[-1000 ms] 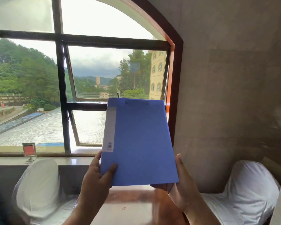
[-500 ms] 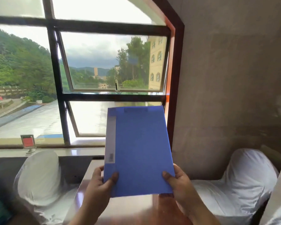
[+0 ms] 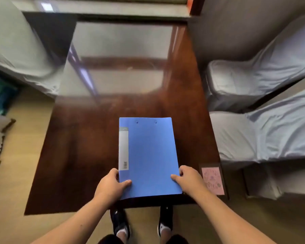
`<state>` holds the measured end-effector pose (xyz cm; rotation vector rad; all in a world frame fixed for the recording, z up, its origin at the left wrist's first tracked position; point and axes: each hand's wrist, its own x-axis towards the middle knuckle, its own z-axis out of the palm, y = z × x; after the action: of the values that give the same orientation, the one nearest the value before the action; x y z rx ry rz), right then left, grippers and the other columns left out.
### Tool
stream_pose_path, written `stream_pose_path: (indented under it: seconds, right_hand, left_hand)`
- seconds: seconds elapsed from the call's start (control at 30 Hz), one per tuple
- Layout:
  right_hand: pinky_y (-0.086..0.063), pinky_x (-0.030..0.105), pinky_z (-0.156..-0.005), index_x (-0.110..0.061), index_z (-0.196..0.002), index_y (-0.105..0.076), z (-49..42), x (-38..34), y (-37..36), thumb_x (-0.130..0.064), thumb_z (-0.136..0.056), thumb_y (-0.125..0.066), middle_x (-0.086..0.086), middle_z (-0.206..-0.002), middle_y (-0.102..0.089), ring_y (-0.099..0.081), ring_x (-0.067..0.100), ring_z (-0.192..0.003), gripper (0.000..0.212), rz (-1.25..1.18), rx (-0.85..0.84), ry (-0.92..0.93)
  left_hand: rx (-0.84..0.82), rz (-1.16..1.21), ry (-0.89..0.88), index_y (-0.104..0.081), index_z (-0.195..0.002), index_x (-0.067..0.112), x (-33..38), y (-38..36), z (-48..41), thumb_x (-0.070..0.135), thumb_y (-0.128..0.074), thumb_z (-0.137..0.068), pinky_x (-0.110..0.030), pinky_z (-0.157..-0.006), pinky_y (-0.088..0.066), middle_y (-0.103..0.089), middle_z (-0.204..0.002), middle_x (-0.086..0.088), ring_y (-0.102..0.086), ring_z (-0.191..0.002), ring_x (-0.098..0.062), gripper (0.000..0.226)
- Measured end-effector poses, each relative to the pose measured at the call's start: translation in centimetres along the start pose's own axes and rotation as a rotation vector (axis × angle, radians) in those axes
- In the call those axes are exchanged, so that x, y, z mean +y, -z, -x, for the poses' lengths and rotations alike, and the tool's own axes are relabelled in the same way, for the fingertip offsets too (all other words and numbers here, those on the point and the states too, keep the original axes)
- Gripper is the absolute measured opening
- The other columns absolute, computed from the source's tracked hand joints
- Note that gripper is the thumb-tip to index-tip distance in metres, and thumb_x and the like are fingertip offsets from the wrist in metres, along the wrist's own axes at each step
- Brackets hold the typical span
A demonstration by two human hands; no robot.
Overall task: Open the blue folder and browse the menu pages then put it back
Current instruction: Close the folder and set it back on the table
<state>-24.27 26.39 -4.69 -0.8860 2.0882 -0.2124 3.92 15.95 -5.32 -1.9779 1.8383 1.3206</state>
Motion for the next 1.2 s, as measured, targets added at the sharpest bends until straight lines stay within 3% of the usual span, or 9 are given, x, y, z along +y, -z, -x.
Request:
stream_pose_path:
  seconds: [0.13, 0.33, 0.43, 0.5, 0.57, 0.7, 1.07, 1.2]
  right_hand:
    - [-0.038, 0.032, -0.052, -0.029, -0.075, -0.048, 0.0, 2.7, -3.4, -0.045, -0.095, -0.067, -0.009, -0.076, -0.059, -0.057, 0.012, -0.066, 0.032, 0.087, -0.050, -0.054]
    - [-0.058, 0.043, -0.068, -0.021, -0.095, -0.055, 0.6, 3.6, -4.0, -0.054, -0.096, -0.064, 0.000, -0.093, -0.068, -0.069, 0.026, -0.085, 0.034, 0.258, -0.042, -0.098]
    - [-0.055, 0.040, -0.061, -0.019, -0.111, -0.049, 1.8, 3.3, -4.1, -0.053, -0.096, -0.066, 0.003, -0.105, -0.065, -0.071, 0.029, -0.089, 0.040, 0.381, 0.076, 0.009]
    - [-0.055, 0.042, -0.067, -0.017, -0.124, -0.047, 2.4, 2.8, -5.1, -0.047, -0.099, -0.064, 0.007, -0.118, -0.060, -0.067, 0.032, -0.099, 0.042, 0.420, 0.059, 0.139]
    - [-0.054, 0.045, -0.077, -0.015, -0.130, -0.047, 2.9, 2.5, -6.3, -0.045, -0.101, -0.061, 0.012, -0.127, -0.056, -0.060, 0.035, -0.108, 0.043, 0.407, -0.005, 0.211]
    - [-0.051, 0.051, -0.093, -0.012, -0.135, -0.041, 3.1, 3.1, -7.6, -0.046, -0.103, -0.057, 0.017, -0.133, -0.050, -0.051, 0.040, -0.116, 0.049, 0.402, -0.013, 0.177]
    - [-0.053, 0.044, -0.097, -0.015, -0.132, -0.042, 2.7, 7.1, -5.9, -0.046, -0.102, -0.060, 0.014, -0.130, -0.053, -0.052, 0.031, -0.114, 0.047, 0.370, 0.061, 0.177]
    - [-0.054, 0.043, -0.096, -0.016, -0.130, -0.042, 2.5, 7.7, -5.4, -0.047, -0.102, -0.061, 0.014, -0.129, -0.053, -0.053, 0.030, -0.113, 0.047, 0.376, 0.070, 0.191]
  left_hand:
    - [-0.025, -0.097, 0.040, -0.054, -0.096, 0.031, -2.0, -3.2, 0.4, 0.058, -0.076, -0.081, -0.033, -0.058, -0.049, -0.068, -0.092, 0.011, -0.065, -0.079, -0.010, 0.038]
    - [-0.040, -0.467, -0.047, -0.048, -0.095, 0.024, -2.0, -3.8, 0.9, 0.073, -0.061, -0.083, -0.038, -0.063, -0.051, -0.069, -0.093, 0.002, -0.070, -0.086, -0.026, 0.053]
    - [-0.031, -0.607, -0.105, -0.051, -0.094, 0.025, -1.6, -3.9, 1.2, 0.080, -0.051, -0.083, -0.036, -0.060, -0.048, -0.070, -0.092, 0.004, -0.071, -0.088, -0.024, 0.056]
    - [-0.042, -0.663, -0.155, -0.057, -0.093, 0.028, -1.0, -4.0, 1.0, 0.081, -0.045, -0.084, -0.035, -0.060, -0.047, -0.071, -0.090, 0.007, -0.072, -0.088, -0.021, 0.056]
    - [-0.056, -0.680, -0.188, -0.059, -0.091, 0.030, -0.1, -4.6, 0.7, 0.082, -0.043, -0.084, -0.033, -0.061, -0.048, -0.068, -0.085, 0.009, -0.072, -0.088, -0.020, 0.055]
    - [-0.054, -0.662, -0.245, -0.056, -0.085, 0.029, 1.6, -6.1, 0.3, 0.081, -0.043, -0.085, -0.033, -0.061, -0.049, -0.060, -0.074, 0.010, -0.069, -0.080, -0.019, 0.054]
    - [-0.058, -0.670, -0.263, -0.051, -0.078, 0.029, 4.5, -8.8, 1.4, 0.080, -0.042, -0.087, -0.031, -0.059, -0.046, -0.055, -0.072, 0.012, -0.058, -0.070, -0.018, 0.053]
    - [-0.054, -0.658, -0.261, -0.057, -0.084, 0.028, 5.0, -9.3, 1.7, 0.081, -0.042, -0.086, -0.032, -0.059, -0.047, -0.059, -0.075, 0.011, -0.059, -0.071, -0.017, 0.055]
